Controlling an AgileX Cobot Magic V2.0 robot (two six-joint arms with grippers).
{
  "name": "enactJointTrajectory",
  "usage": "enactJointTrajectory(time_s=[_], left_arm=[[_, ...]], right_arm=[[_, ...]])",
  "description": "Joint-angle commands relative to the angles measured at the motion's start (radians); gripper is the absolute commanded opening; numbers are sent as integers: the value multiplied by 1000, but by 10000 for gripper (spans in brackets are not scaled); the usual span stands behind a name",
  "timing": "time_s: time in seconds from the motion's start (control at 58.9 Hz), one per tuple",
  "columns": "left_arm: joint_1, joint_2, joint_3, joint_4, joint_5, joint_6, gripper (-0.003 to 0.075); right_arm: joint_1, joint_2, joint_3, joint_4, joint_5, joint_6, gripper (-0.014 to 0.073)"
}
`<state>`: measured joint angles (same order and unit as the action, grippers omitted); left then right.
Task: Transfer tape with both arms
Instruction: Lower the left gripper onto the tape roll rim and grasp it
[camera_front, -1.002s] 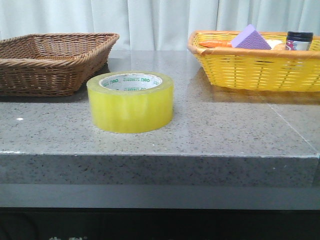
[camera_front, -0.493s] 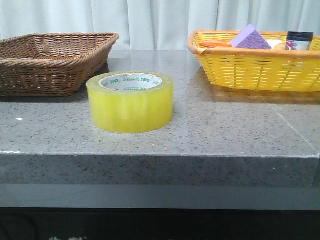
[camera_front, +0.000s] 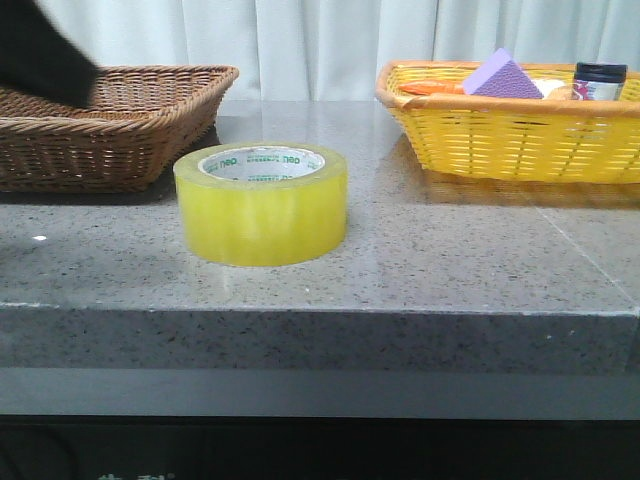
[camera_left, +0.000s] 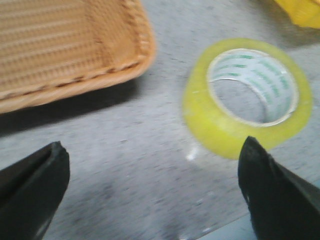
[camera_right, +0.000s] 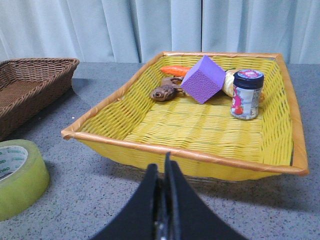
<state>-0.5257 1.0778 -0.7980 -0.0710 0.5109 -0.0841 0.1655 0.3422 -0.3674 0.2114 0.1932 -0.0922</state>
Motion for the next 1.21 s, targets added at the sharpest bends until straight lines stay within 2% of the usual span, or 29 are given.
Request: enactJointTrajectory(time_s=[0.0,0.272,0.476,0.628,0.73,1.036,1.121,1.189], left_arm=[[-21,79,-85,-88,-58,-13,672],[-21,315,-254,-211,18,-13,672],[-21,439,-322,-211,15,-13,671],[-21,460,-330,-211,23,-3,661],[-21,457,-335,-209,27,-3,567],[-21,455,-353,-209,66,-3,106],[-21,455,-353,-209,68,-3,36],[-21,450,-353,-209,68,-3,11]], right_arm=[[-3,5,-24,3,-79,-5,-83],[-3,5,-24,3,-78,-5,-83],[-3,5,-24,3,-78,-5,-83],[-3,5,-24,3,-78,-5,-83],[-3,5,-24,3,-79,-5,-83],[-3,5,-24,3,-79,-5,-83],[-3,5,-24,3,-80,-5,-83],[-3,5,-24,3,-80,-5,-83]])
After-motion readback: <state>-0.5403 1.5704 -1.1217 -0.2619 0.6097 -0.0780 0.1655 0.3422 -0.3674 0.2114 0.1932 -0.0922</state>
